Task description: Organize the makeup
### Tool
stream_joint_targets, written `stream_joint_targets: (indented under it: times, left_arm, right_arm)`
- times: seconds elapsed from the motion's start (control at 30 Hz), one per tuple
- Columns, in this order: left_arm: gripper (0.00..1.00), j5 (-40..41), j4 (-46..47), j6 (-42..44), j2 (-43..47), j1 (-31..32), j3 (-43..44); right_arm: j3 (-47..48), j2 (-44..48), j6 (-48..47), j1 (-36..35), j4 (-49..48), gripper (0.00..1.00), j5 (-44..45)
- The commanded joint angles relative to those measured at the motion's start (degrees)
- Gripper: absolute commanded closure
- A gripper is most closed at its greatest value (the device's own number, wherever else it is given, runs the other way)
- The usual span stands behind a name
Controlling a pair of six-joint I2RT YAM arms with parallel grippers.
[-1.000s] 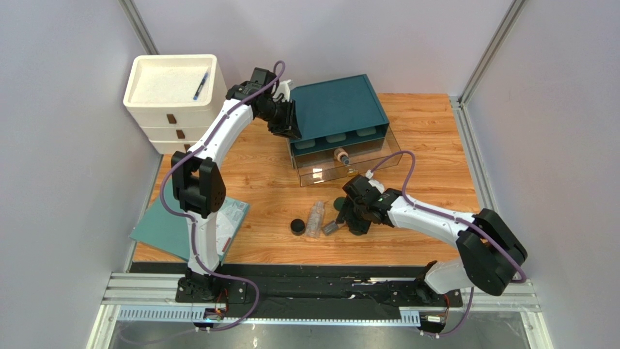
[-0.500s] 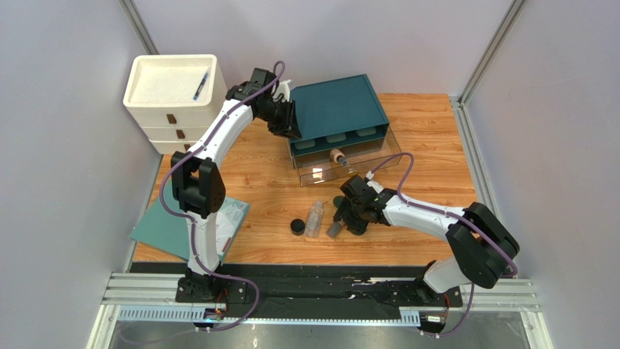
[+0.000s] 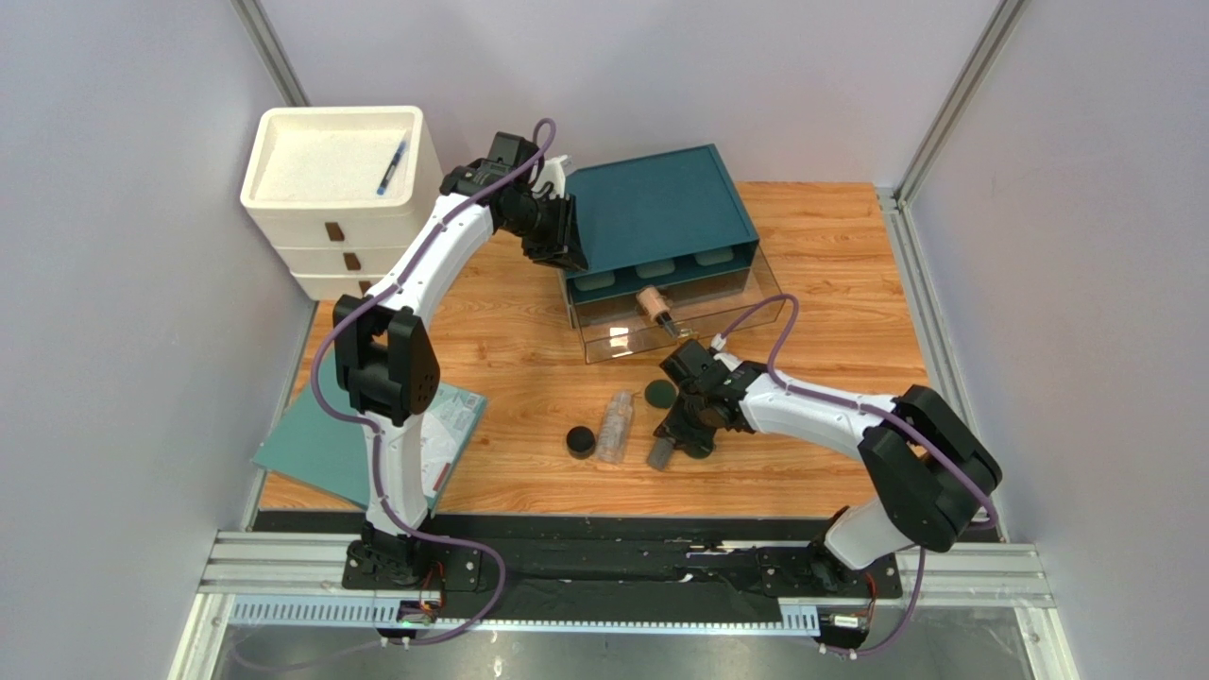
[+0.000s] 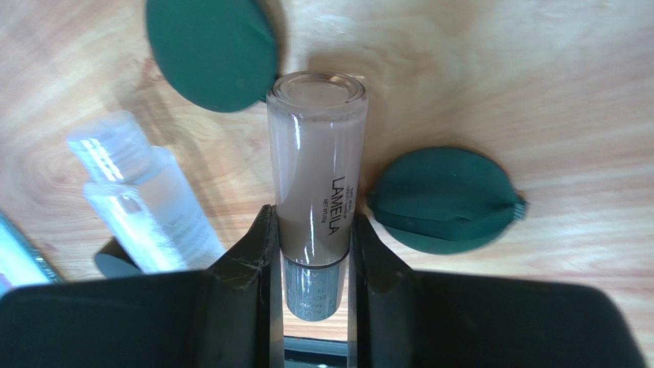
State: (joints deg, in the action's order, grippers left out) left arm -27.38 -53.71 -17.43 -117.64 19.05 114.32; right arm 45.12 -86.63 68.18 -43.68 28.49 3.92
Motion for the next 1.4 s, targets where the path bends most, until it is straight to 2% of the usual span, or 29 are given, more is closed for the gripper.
stream_joint_targets:
  times: [0.0,0.27,0.4,0.57,0.7,0.9,1.17,1.37]
  left_arm:
    - [0.66,7.0,-11.2,3.1,-2.1,-0.8,-2.7]
    - [0.66,6.7,-11.6,2.9,-2.9,-0.8,-1.4]
    - [0.66,6.7,-11.8,2.9,-3.2,-0.8,-0.7]
    - [0.66,6.8,-11.9,2.9,-3.4,-0.8,-0.5]
    - [0.66,6.8,-12.1,3.1,-3.4,-0.7,-0.6]
    - [0.66,6.9,-12.1,3.2,-3.3,-0.7,-0.9]
    - [0.66,7.2,-12.8,4.0,-2.9,-0.8,-0.9]
    - [0.66,7.6,-13.2,4.3,-2.4,-0.8,-1.5]
  right_arm:
    - [1.4,3.3,-3.0,-0.2,6.9,1.00,2.4]
    - [5.1,13.9,-6.4,-0.3,14.4,1.00,4.8]
    - [10.3,18.8,-8.8,-0.3,18.3,1.00,7.1]
    - [16.6,22.1,-11.6,0.0,18.5,1.00,14.5]
    - [21.3,19.6,-12.3,3.2,15.6,1.00,17.5]
    - [22.6,14.1,-8.1,9.7,3.7,1.00,12.8]
    - [24.8,5.4,-4.9,17.8,-3.1,1.00,5.5]
    - [23.6,3.9,-3.5,21.4,-7.7,1.00,0.5]
